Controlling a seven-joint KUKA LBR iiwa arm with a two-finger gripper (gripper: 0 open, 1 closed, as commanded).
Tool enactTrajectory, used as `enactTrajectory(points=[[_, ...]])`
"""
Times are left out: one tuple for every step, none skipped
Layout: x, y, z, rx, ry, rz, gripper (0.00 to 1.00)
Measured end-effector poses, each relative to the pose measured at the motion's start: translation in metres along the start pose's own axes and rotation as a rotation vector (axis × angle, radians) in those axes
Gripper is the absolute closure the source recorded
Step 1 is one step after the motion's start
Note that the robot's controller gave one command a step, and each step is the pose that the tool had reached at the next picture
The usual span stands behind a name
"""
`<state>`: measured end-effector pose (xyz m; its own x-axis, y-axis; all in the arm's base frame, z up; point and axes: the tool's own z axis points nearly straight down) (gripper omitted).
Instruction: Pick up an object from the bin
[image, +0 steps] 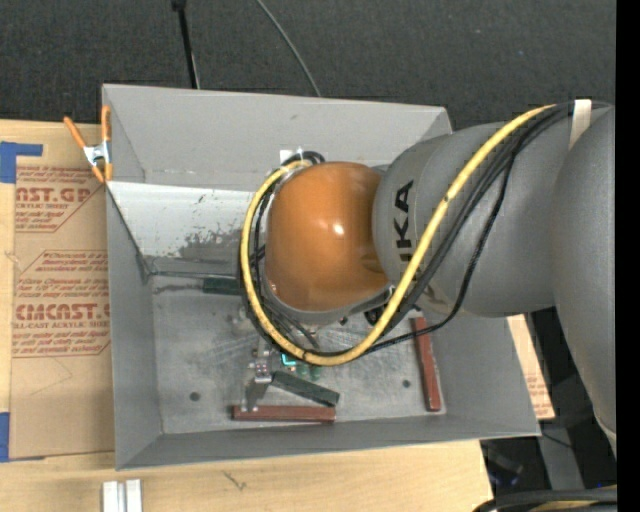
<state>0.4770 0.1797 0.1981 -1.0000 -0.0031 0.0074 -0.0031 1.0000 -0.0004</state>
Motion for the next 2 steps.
enactTrajectory(points=[[-0.002,-0.001,-0.003,-0.001,-0.007,0.002,0.0],[-0.007,-0.037,0.002,-0.001,-0.008,-0.064,0.0]])
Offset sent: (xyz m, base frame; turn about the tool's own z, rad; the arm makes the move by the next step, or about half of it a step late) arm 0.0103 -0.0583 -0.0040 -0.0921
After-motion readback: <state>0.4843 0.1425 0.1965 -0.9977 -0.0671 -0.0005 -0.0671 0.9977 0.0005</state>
